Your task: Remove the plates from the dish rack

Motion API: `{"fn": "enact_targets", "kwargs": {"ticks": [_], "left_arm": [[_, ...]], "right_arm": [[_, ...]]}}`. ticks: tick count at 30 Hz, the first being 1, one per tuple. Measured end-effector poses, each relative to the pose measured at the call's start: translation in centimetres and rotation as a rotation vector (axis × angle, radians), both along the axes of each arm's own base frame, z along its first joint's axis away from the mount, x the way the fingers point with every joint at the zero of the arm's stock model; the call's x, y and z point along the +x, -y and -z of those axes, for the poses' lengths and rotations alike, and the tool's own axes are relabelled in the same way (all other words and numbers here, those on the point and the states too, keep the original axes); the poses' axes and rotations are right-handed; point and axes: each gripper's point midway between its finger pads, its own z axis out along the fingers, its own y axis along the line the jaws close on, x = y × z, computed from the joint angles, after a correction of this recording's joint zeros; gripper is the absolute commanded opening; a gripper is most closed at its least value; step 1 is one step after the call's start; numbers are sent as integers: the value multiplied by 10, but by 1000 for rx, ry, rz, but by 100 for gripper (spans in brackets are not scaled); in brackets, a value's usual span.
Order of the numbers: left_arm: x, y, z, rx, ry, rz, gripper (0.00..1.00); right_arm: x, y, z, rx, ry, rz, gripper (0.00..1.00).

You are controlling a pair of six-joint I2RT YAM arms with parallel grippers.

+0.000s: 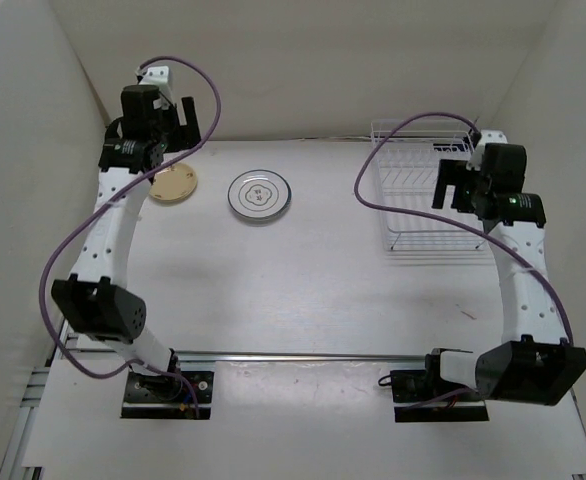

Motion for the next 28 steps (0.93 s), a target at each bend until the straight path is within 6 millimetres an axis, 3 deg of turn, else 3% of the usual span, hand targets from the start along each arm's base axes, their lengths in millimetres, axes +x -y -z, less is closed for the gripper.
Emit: {"fn": "enact_targets", "kwargs": {"ticks": [2,4,8,12,16,20,28], "left_arm": [[-19,-9,-4,30,10,-21,100],[-33,-16,6,57,-11,-38,100],[-59,-29,56,111,-130,-67,100],[-81,-45,90,121,-217,-95,100],[-109,-59,101,111,-233,-132,100],[-136,-60,102,101,-216,-139,100],[-156,-67,121,85,-244,-168,100]], "right_arm": [[-12,23,8,-26,-4,100,99],[-26,42,19,-51,-15,185,99],[-57,57,39,-92,-36,270,99],[-81,63,43,-121,-13,311,99],[-100,69,43,-134,24,356,99],[-114,75,49,-137,35,407,99],[-121,80,63,-150,4,444,99]]}}
